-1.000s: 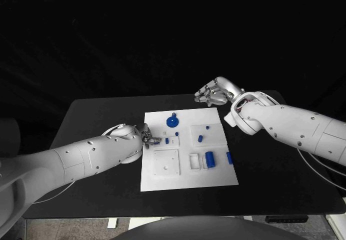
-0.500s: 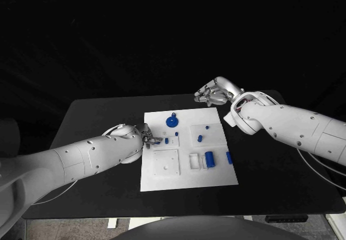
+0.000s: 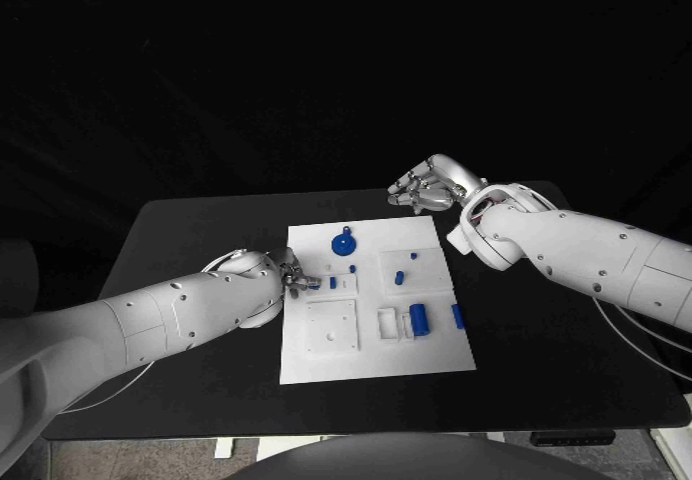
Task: Assemble the parts on the task board
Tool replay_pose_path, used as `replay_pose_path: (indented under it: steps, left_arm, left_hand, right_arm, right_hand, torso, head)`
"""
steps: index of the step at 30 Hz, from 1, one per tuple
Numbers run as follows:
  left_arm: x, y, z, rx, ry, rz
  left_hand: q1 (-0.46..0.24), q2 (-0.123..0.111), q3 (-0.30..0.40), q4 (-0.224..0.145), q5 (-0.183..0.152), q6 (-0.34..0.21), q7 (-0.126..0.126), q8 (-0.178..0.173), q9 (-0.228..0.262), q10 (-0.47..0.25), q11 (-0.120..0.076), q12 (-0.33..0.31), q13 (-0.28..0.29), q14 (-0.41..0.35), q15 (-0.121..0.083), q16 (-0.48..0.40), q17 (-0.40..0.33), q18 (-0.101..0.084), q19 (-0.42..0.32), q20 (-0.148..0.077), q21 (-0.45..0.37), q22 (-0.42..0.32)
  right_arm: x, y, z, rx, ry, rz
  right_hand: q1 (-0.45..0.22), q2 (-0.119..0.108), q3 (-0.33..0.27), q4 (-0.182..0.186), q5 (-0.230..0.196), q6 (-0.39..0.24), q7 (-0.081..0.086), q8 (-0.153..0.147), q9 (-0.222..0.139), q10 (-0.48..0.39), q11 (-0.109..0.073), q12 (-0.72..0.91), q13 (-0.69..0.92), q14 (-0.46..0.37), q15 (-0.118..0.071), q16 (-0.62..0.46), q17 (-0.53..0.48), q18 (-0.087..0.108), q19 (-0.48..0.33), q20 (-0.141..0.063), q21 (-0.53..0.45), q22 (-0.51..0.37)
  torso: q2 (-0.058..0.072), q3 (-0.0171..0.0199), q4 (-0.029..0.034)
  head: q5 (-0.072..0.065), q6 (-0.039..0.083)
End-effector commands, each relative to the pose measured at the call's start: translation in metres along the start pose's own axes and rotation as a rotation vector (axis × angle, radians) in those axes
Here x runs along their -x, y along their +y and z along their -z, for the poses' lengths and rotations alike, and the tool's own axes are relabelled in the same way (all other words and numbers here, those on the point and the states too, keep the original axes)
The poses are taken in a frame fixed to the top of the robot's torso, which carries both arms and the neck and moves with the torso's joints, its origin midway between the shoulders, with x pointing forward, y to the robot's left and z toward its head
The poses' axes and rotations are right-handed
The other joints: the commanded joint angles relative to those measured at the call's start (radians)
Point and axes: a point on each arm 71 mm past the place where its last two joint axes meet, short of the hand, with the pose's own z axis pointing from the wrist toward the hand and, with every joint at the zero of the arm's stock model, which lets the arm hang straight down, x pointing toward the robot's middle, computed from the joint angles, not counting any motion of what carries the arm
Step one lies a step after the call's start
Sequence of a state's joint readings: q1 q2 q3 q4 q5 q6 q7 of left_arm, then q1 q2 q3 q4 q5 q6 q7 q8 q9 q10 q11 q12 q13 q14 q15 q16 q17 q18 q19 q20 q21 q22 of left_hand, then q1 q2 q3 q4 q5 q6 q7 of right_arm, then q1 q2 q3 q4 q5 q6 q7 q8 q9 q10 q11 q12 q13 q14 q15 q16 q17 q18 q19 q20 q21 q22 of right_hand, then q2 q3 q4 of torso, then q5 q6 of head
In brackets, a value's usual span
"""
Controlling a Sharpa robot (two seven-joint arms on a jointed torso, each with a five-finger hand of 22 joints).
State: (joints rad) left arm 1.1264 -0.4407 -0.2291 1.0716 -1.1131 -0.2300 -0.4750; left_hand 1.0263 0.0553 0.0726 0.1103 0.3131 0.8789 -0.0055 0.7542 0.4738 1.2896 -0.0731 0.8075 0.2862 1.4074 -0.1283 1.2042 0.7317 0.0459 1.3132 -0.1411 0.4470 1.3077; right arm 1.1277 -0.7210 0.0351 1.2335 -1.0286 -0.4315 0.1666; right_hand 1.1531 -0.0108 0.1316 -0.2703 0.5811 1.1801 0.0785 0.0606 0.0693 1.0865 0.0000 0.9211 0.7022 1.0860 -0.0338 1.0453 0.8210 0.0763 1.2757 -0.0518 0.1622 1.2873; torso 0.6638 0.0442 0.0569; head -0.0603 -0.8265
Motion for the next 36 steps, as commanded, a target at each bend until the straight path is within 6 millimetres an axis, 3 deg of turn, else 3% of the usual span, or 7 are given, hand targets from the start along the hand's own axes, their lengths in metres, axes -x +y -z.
replay_pose_path:
  steps: [1, 9, 12, 20, 28, 33, 36]
  left_arm:
    - [-0.0003, -0.0007, 0.0003, -0.008, 0.007, 0.013]
    - [-0.0008, 0.0005, 0.0002, -0.003, 0.02, 0.022]
    - [-0.0018, 0.0006, -0.0002, 0.006, 0.035, 0.017]
    - [-0.0028, 0.0034, -0.0018, 0.033, 0.066, -0.005]
    - [-0.0045, 0.0041, -0.0022, 0.047, 0.094, -0.021]
    - [-0.0044, 0.0052, -0.0024, 0.048, 0.1, -0.024]
    - [-0.0049, 0.0046, -0.0023, 0.043, 0.106, -0.017]
  left_hand:
    - [0.008, 0.005, 0.003, -0.011, 0.009, -0.004, 0.002, -0.008, -0.002, -0.005, 0.004, 0.002, -0.002, -0.006, 0.005, -0.007, -0.005, -0.014, 0.003, 0.0, -0.007, 0.018]
    - [0.021, 0.006, 0.028, -0.049, 0.052, -0.005, 0.004, -0.024, -0.015, -0.008, 0.005, 0.003, -0.001, -0.007, 0.006, -0.007, -0.006, -0.014, 0.001, 0.0, -0.008, 0.018]
    - [0.008, -0.002, 0.012, -0.039, 0.007, -0.009, 0.012, -0.052, -0.032, -0.01, 0.009, 0.003, -0.002, -0.01, 0.009, -0.011, -0.011, -0.013, 0.0, 0.002, -0.008, 0.018]
    - [-0.003, -0.007, -0.027, 0.001, -0.016, 0.017, 0.036, -0.164, -0.159, -0.017, 0.022, 0.003, -0.003, -0.018, 0.019, -0.016, -0.024, -0.004, -0.004, 0.013, -0.01, 0.018]
    - [-0.013, -0.011, -0.05, 0.015, -0.076, 0.021, 0.047, -0.196, -0.241, -0.018, 0.028, 0.003, -0.004, -0.02, 0.024, -0.015, -0.028, 0.0, -0.006, 0.018, -0.01, 0.018]
    - [0.002, 0.014, -0.037, -0.001, -0.063, 0.025, 0.054, -0.224, -0.287, -0.019, 0.031, 0.003, -0.005, -0.022, 0.026, -0.014, -0.03, 0.002, -0.007, 0.02, -0.009, 0.019]
    - [0.058, 0.057, 0.012, -0.047, 0.003, 0.026, 0.051, -0.233, -0.294, -0.02, 0.028, 0.002, -0.006, -0.021, 0.024, -0.011, -0.025, 0.001, -0.009, 0.019, -0.008, 0.019]
  right_arm:
    - [-0.001, 0.0011, -0.0002, 0.008, 0.012, -0.003]
    - [-0.0011, 0.0011, -0.0003, 0.008, 0.012, -0.003]
    - [-0.0012, 0.0012, -0.0003, 0.008, 0.012, -0.003]
    - [-0.001, 0.001, -0.0002, 0.008, 0.011, -0.003]
    - [-0.0007, 0.0008, 0.0001, 0.007, 0.011, -0.003]
    - [-0.0003, 0.0005, 0.0004, 0.006, 0.01, -0.002]
    - [-0.0003, 0.0006, 0.0004, 0.006, 0.01, -0.002]
  right_hand:
    - [-0.002, 0.002, -0.004, -0.003, 0.006, -0.003, 0.001, 0.002, 0.0, -0.005, -0.002, -0.006, -0.001, -0.006, -0.003, -0.003, -0.001, -0.006, 0.0, -0.003, -0.003, 0.0]
    - [-0.002, 0.002, -0.004, -0.003, 0.006, -0.003, 0.001, 0.002, 0.0, -0.005, -0.002, -0.006, -0.001, -0.006, -0.003, -0.003, -0.001, -0.006, 0.0, -0.003, -0.003, 0.0]
    - [-0.002, 0.002, -0.004, -0.003, 0.006, -0.003, 0.001, 0.002, 0.0, -0.005, -0.002, -0.006, -0.001, -0.006, -0.003, -0.003, -0.001, -0.006, 0.0, -0.003, -0.003, 0.0]
    - [-0.002, 0.002, -0.004, -0.003, 0.006, -0.003, 0.001, 0.002, 0.0, -0.005, -0.002, -0.006, -0.001, -0.006, -0.003, -0.003, -0.001, -0.006, 0.0, -0.003, -0.003, 0.0]
    - [-0.005, 0.001, -0.001, -0.003, 0.007, -0.005, 0.002, 0.002, 0.0, -0.005, -0.001, -0.007, -0.002, -0.006, -0.002, -0.003, -0.001, -0.005, -0.001, -0.003, -0.004, 0.002]
    - [-0.005, 0.001, -0.001, -0.003, 0.007, -0.005, 0.002, 0.002, 0.0, -0.005, -0.001, -0.007, -0.002, -0.006, -0.002, -0.003, -0.001, -0.005, -0.001, -0.003, -0.004, 0.002]
    - [-0.005, 0.001, -0.001, -0.003, 0.007, -0.005, 0.002, 0.002, 0.0, -0.005, -0.001, -0.007, -0.002, -0.006, -0.002, -0.003, -0.001, -0.005, -0.001, -0.003, -0.004, 0.002]
  torso:
    - [0.0, 0.0, 0.0004]
    - [0.0, -0.0002, 0.0003]
    - [0.0, 0.0, -0.0001]
    - [0.0, 0.0009, 0.0]
    - [0.001, 0.0004, -0.0009]
    - [0.0, 0.0008, 0.0006]
    - [0.0, 0.0005, 0.0002]
  head:
    - [0.001, 0.0]
    - [0.001, -0.001]
    - [0.002, 0.002]
    - [0.001, 0.001]
    - [0.001, 0.002]
    - [0.0, 0.002]
    - [0.0, 0.001]
